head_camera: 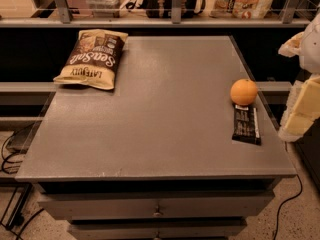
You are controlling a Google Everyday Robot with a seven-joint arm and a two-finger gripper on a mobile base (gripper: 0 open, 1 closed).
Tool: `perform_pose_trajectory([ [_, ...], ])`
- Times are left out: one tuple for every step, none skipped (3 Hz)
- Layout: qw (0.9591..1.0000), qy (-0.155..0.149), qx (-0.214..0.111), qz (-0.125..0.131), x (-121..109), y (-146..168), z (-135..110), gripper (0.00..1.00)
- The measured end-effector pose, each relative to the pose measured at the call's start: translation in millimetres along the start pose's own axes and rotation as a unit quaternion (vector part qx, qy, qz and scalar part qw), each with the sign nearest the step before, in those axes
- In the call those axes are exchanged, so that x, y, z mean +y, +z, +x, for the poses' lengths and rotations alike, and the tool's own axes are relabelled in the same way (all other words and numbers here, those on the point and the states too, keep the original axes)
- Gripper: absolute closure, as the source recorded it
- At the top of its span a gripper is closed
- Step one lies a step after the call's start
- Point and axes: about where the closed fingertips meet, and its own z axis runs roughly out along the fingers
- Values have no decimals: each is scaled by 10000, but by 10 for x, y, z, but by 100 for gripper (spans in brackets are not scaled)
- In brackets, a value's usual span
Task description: Move orange near brown chip bag
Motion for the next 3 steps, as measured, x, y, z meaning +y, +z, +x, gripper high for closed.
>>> perform_pose_trajectory([
  [10000,0,-5,9,-4,-3,-2,0],
  [9999,121,-95,-26,-130,95,27,0],
  [9990,249,-377,-41,-415,289,19,0],
])
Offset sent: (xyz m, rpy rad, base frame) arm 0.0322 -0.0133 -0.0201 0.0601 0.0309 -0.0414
